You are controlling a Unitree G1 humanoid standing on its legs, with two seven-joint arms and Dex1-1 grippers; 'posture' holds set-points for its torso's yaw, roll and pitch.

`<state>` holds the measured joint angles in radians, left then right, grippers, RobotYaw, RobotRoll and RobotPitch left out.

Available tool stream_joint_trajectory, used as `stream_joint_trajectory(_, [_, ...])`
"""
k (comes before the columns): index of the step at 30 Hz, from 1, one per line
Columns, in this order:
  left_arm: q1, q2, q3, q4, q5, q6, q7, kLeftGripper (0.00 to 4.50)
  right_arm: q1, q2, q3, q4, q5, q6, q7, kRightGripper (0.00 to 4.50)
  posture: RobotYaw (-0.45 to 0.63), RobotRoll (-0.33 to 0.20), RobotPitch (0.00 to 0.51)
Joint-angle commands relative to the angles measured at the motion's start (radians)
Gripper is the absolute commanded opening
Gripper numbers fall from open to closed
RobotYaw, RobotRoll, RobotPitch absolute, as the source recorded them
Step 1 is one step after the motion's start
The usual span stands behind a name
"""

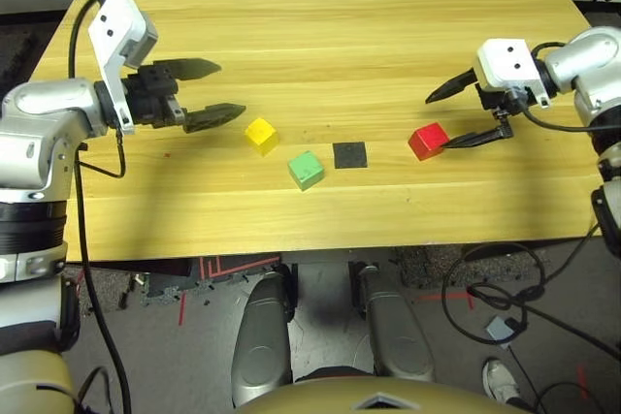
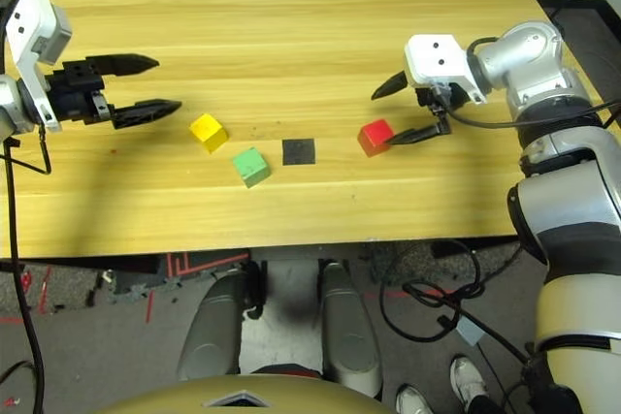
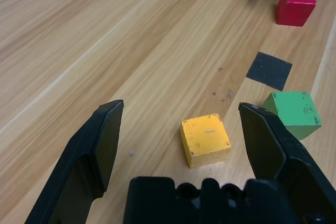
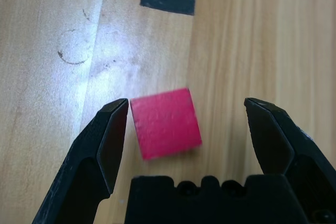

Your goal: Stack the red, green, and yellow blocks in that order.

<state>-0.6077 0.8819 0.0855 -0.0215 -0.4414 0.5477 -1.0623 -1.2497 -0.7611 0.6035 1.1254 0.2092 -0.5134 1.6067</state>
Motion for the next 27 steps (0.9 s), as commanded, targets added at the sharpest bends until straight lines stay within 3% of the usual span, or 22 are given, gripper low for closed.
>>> stream_joint_trajectory(1, [0.031, 0.001, 0.013, -0.062, -0.023, 0.047, 0.017, 4.47, -0.002, -0.001, 0.056, 0.021, -0.001, -0.024, 0.008, 4.50, 0.26, -0.065, 0.232])
stream_joint_trajectory(7, [0.042, -0.011, 0.021, -0.100, -0.037, 0.077, 0.059, 4.47, 0.004, 0.033, 0.079, 0.067, -0.048, -0.071, 0.008, 4.50, 0.30, -0.062, 0.238])
stream_joint_trajectory(10, [0.045, -0.013, 0.026, -0.112, -0.045, 0.088, 0.076, 4.50, 0.002, 0.051, 0.065, 0.093, -0.098, -0.094, 0.008, 3.89, 0.31, -0.061, 0.240])
stream_joint_trajectory(15, [0.050, -0.013, 0.030, -0.118, -0.048, 0.095, 0.091, 4.50, -0.003, 0.079, 0.021, 0.117, -0.172, -0.122, 0.008, 2.09, 0.31, -0.061, 0.242])
stream_joint_trajectory(22, [0.049, -0.012, 0.030, -0.134, -0.055, 0.111, 0.099, 4.50, -0.054, 0.174, -0.134, 0.030, -0.163, 0.158, 0.007, 2.07, 0.33, -0.059, 0.251])
stream_joint_trajectory(27, [0.042, -0.015, 0.008, -0.146, -0.050, 0.126, 0.104, 4.50, 0.031, 0.201, -0.164, -0.307, -0.172, 0.452, -0.003, 2.07, 0.33, -0.061, 0.253])
